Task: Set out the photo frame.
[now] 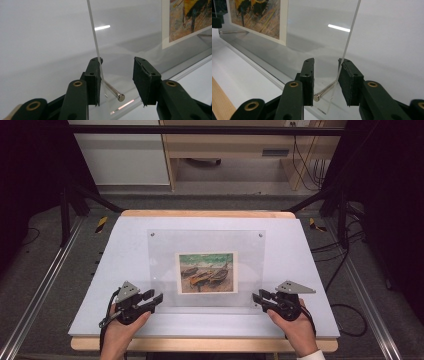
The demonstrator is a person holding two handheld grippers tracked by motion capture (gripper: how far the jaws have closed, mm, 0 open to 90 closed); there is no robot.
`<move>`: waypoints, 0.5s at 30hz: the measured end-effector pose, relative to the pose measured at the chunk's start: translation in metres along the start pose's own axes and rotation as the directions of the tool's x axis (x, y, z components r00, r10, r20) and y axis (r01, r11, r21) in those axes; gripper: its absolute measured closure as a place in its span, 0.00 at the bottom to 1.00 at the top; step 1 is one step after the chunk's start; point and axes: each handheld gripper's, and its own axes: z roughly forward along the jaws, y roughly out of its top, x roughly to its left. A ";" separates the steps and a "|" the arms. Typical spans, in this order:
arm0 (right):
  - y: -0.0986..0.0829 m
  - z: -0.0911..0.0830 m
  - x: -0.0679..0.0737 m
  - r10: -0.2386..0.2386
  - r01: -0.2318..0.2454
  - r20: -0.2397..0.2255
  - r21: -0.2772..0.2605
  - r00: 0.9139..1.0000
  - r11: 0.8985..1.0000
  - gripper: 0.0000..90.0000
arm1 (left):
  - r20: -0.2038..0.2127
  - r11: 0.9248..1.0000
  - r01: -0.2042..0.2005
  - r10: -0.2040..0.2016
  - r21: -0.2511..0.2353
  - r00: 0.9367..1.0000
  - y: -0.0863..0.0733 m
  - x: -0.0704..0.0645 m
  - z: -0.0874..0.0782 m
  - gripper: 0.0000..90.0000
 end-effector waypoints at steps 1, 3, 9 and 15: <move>0.000 0.000 0.000 -0.004 0.004 -0.002 0.000 1.000 1.000 0.74 | 0.001 1.000 0.000 0.000 0.000 1.000 0.000 0.000 0.000 0.65; -0.001 -0.001 0.000 -0.008 0.008 -0.002 0.001 1.000 1.000 0.75 | 0.001 1.000 -0.002 0.002 0.003 1.000 -0.001 0.000 -0.001 0.65; -0.003 -0.002 0.001 -0.010 0.010 0.001 0.007 1.000 1.000 0.75 | -0.004 1.000 -0.007 0.007 0.010 1.000 -0.003 -0.002 -0.002 0.66; -0.005 -0.003 0.003 -0.013 0.013 0.001 0.009 1.000 1.000 0.75 | -0.006 1.000 -0.012 0.012 0.016 1.000 -0.005 -0.003 -0.003 0.66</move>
